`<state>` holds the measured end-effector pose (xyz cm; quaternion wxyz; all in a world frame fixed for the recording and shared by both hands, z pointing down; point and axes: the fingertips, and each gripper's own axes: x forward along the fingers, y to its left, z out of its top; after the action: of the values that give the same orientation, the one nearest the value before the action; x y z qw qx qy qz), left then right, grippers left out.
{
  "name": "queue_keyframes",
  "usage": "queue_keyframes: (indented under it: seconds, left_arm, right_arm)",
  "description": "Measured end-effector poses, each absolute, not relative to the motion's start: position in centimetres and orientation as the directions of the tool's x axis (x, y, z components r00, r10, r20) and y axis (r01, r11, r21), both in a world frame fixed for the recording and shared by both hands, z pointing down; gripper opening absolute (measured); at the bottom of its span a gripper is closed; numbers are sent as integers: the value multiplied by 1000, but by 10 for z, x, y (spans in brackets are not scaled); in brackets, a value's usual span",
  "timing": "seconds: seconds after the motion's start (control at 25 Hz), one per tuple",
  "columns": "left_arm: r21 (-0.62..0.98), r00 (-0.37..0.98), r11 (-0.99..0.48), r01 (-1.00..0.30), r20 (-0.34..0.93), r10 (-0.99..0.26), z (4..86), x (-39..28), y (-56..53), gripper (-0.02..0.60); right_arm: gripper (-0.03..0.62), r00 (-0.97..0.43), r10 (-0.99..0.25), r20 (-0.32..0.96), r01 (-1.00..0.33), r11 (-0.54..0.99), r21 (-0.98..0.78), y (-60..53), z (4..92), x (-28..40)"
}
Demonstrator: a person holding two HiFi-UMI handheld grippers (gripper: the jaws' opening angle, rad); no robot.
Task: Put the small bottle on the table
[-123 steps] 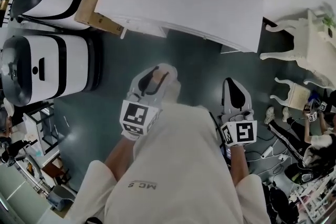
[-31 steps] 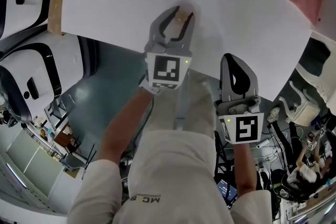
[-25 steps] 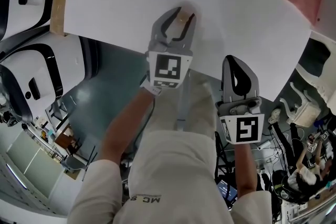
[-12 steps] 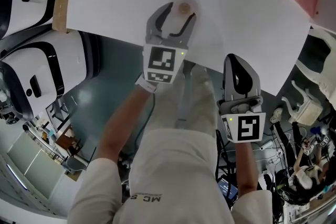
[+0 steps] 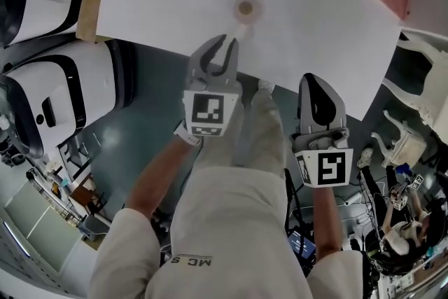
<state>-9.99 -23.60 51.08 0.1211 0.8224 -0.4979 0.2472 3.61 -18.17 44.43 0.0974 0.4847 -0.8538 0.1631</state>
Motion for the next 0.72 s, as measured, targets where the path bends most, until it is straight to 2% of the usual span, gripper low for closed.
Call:
queue_keyframes:
  seconds: [0.08, 0.16, 0.52, 0.72]
  left_arm:
    - [-48, 377, -466, -883, 518, -768, 495, -104, -223, 20]
    - [-28, 387, -465, -885, 510, -768, 480, -103, -208, 2]
    - [68, 419, -444, -894, 482, -770, 410, -108, -151, 0]
    - [61, 425, -447, -892, 446, -788, 361, -109, -133, 0]
  right_arm:
    - [-9, -508, -800, 320, -861, 479, -170, -175, 433, 37]
    - [-9, -506, -802, 317, -862, 482, -156, -167, 422, 39]
    - [-9, -509, -812, 285, -858, 505, -96, -134, 357, 38]
    - [-10, -512, -820, 255, -856, 513, -64, -120, 316, 44]
